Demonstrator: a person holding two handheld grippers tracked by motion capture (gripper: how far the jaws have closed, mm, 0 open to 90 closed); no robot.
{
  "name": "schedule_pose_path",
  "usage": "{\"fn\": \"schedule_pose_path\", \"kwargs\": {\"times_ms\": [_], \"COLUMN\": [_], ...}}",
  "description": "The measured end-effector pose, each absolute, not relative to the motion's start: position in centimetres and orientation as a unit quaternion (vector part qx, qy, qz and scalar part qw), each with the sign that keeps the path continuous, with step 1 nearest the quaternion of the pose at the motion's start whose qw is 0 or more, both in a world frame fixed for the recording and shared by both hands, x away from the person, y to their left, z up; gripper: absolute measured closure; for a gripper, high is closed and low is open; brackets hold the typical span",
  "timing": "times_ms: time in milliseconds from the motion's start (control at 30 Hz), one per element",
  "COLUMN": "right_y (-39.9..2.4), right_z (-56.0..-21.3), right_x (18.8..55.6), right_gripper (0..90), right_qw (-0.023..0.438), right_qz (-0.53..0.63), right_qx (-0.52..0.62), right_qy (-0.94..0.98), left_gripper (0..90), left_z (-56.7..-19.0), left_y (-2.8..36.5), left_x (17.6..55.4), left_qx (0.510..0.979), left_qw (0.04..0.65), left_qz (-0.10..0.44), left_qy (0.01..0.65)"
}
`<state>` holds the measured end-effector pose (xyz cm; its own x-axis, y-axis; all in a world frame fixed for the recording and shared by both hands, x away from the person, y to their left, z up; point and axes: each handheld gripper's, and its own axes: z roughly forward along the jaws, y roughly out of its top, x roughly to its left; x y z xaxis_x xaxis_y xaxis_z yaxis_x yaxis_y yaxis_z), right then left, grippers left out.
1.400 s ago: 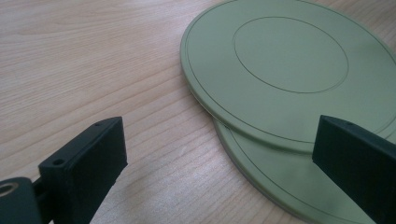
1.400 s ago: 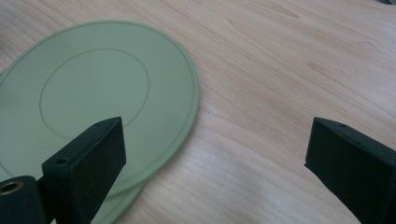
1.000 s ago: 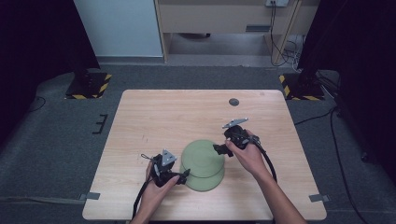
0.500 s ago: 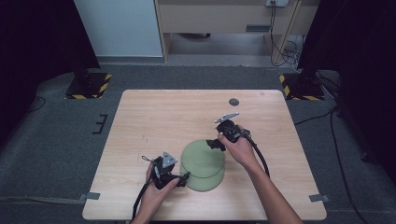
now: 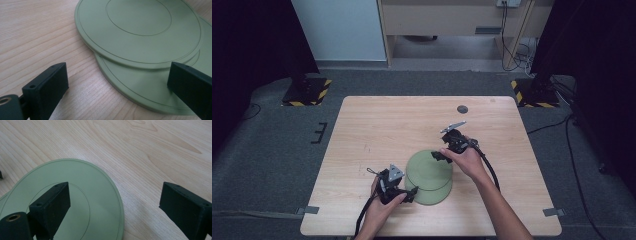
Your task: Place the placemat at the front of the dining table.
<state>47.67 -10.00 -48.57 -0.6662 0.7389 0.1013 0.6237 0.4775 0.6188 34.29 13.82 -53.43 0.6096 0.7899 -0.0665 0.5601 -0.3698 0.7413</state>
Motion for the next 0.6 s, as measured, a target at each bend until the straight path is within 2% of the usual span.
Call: {"fn": "schedule_pose_path", "kwargs": {"times_ms": [600], "right_y": [-8.3], "right_z": [-51.3], "right_x": [48.5], "right_gripper": [15.4], "right_qw": [0.038], "right_qz": [0.298], "right_qx": [0.387], "right_qy": [0.872], "left_gripper": [1.8], "left_z": [-53.5], "left_y": [14.2], "left_x": [34.3], "left_qx": [0.811], "left_qw": [0.376], "left_qz": [0.145], "left_qy": [0.423]}}
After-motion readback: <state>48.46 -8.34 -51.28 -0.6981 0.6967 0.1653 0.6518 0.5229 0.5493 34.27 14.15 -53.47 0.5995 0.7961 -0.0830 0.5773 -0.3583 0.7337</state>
